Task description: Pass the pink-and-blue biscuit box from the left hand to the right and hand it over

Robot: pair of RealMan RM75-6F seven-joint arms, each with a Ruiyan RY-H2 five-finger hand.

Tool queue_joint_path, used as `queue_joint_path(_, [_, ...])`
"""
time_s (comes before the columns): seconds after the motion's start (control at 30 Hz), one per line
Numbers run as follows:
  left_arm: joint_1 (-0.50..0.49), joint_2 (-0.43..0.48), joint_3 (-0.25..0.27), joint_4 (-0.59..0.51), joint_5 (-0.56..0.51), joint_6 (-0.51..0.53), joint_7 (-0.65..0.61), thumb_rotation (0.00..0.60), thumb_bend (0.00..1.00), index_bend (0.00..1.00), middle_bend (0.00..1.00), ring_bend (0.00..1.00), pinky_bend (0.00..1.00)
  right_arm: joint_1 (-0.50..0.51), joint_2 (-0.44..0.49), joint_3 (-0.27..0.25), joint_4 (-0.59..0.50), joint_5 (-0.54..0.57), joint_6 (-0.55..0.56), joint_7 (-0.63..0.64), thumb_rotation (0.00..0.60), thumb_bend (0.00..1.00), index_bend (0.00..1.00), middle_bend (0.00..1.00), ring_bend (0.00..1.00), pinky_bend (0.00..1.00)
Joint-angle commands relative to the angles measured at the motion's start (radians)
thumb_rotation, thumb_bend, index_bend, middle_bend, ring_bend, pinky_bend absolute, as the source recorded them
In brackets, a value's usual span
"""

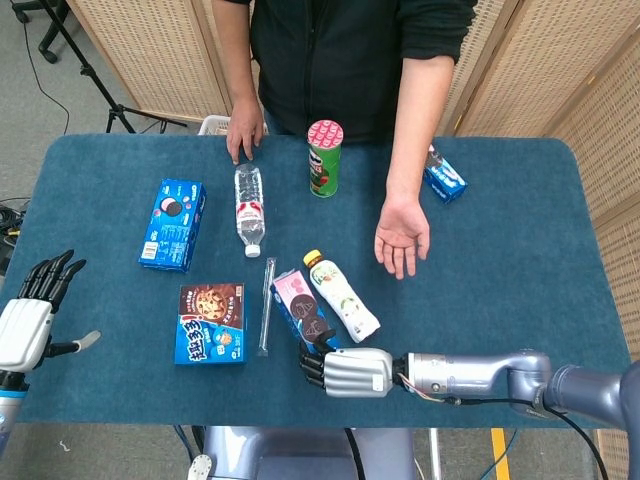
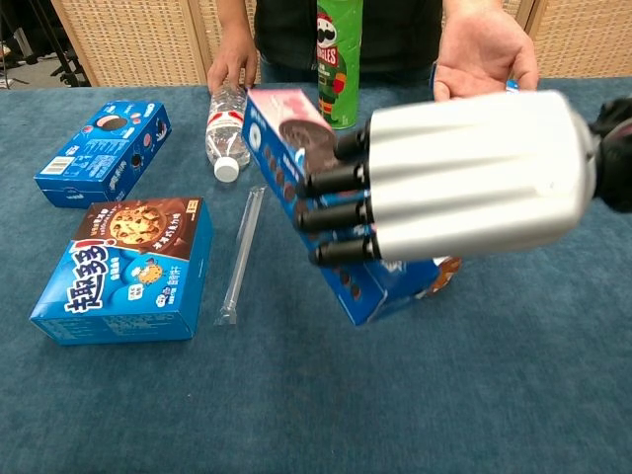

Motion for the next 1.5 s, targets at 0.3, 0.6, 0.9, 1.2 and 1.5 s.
queue_joint_path(0.3, [0.004, 0.004, 0.001, 0.002, 0.01, 0.005, -0.013, 0.6, 0.0, 0.09, 0.0, 0.0, 0.04, 0.006, 0.098, 0.063, 0.077, -0.064, 0.135, -0.025, 0.6, 0.98, 0.62, 0.61, 0.51, 0.55])
queue_joint_path(0.6, [0.002, 0.001, -0.001, 0.003, 0.01, -0.004, -0.008, 0.6, 0.0, 0.09, 0.0, 0.0, 0.04, 0.035, 0.155, 0.05, 0.281, -0.131, 0.159, -0.027, 0.6, 0.98, 0.62, 0.59, 0.49, 0.55])
queue_joint_path(0.9, [-0.002, -0.005, -0.001, 0.005, 0.007, -0.017, 0.007, 0.6, 0.0, 0.09, 0.0, 0.0, 0.04, 0.072, 0.177, 0.03, 0.379, -0.131, 0.104, 0.001, 0.6, 0.98, 0.62, 0.58, 0.46, 0.55])
queue_joint_path(1.2, [-0.004, -0.006, 0.0, 0.004, 0.008, -0.024, 0.011, 0.6, 0.0, 0.09, 0.0, 0.0, 0.04, 0.073, 0.191, -0.023, 0.434, -0.133, 0.062, 0.024, 0.6, 0.98, 0.62, 0.55, 0.43, 0.53])
queue_joint_path(1.5, [-0.004, -0.008, 0.001, 0.001, 0.008, -0.03, 0.016, 0.6, 0.0, 0.09, 0.0, 0.0, 0.04, 0.037, 0.168, -0.019, 0.454, -0.064, 0.028, -0.011, 0.6, 0.85, 0.1, 0.07, 0.03, 0.1])
